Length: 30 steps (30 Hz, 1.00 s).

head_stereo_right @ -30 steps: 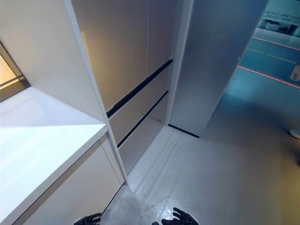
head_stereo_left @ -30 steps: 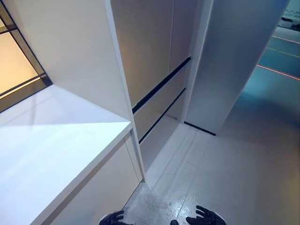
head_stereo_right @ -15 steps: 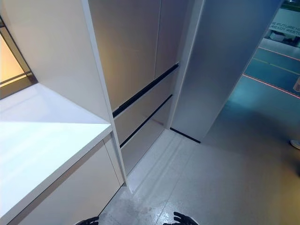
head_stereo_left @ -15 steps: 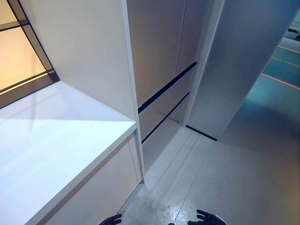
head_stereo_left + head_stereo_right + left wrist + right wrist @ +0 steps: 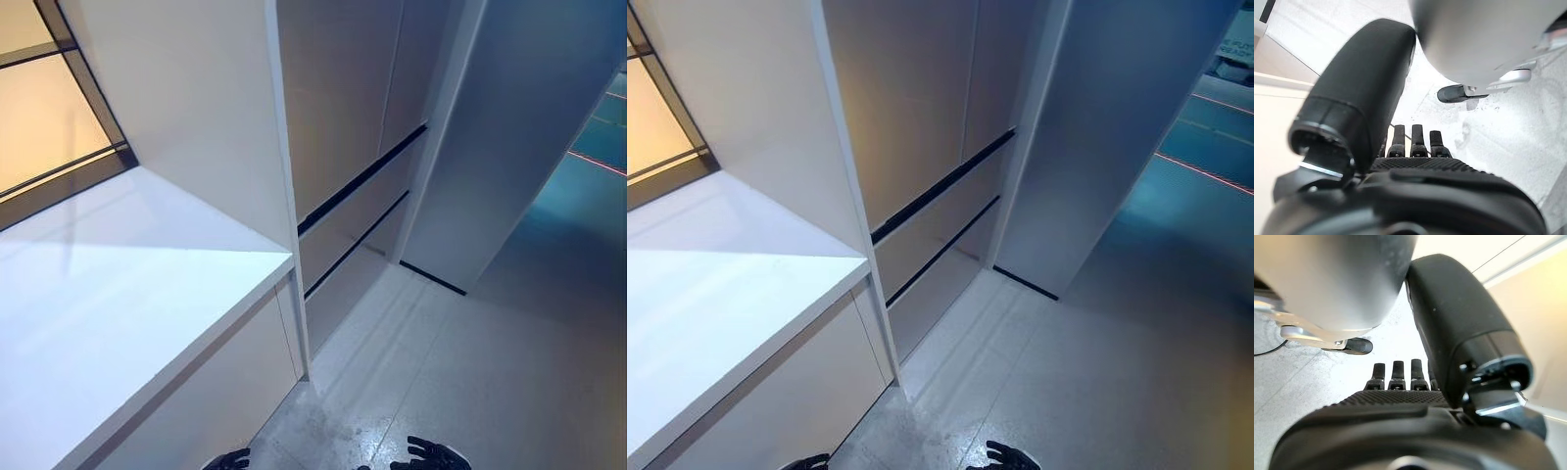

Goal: Put drinks into fridge and close the fridge

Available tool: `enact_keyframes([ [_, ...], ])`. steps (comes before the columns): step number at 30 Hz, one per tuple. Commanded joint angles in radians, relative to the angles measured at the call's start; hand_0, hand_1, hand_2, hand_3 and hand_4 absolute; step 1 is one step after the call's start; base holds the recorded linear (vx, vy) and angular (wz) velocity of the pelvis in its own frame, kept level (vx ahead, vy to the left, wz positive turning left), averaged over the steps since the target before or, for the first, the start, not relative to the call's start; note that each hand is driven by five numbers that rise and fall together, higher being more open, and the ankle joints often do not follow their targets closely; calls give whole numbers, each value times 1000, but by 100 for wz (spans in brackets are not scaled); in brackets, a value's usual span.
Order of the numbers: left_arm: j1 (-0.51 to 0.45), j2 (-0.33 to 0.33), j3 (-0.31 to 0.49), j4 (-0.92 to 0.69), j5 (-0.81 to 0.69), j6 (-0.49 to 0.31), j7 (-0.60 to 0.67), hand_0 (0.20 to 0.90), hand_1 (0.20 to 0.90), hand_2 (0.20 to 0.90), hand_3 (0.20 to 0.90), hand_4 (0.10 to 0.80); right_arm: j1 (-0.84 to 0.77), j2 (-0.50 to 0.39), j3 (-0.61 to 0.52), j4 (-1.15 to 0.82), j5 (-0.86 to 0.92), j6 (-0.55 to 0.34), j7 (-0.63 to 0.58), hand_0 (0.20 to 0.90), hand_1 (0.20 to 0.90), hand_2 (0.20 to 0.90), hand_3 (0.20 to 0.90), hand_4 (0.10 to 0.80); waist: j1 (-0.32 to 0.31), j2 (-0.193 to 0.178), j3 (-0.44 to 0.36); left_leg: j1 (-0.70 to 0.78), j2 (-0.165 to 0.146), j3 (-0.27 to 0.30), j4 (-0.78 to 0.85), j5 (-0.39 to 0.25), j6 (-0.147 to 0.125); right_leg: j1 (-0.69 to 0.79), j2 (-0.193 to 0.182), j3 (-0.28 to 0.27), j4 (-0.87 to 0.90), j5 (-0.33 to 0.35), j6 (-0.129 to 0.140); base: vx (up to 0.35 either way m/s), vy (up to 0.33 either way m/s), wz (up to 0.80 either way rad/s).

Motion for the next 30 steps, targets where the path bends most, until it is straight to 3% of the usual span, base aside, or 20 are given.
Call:
enact_keyframes([
  [1,-46,-2,-17,0,-37,-38,6,900,900,900,900,800,-49,-17,18,14,-38,-32,24,900,900,900,900,800,-7,3,16,11,-27,74,41,-88,16,-16,23,-29,120,-102,58,10,10,-5],
  [11,-24,-10,-24,5,-24,-40,2,900,900,900,900,800,-37,-16,13,34,-70,-5,-2,900,900,900,900,800,6,0,21,14,-32,66,40,-89,21,-5,17,-47,120,-105,58,2,1,0],
  [21,-43,-15,-29,16,-3,-20,8,900,900,900,900,800,-39,-14,28,26,-81,-13,0,900,900,900,900,800,17,-11,23,3,-36,60,52,-93,21,-7,14,-49,112,-99,57,0,0,0],
  [30,-35,-11,-29,34,8,-50,7,900,900,900,900,800,-41,-4,40,21,-94,-38,14,900,900,900,900,800,19,-16,18,0,-38,68,53,-87,14,-10,13,-52,95,-85,62,35,-11,0],
])
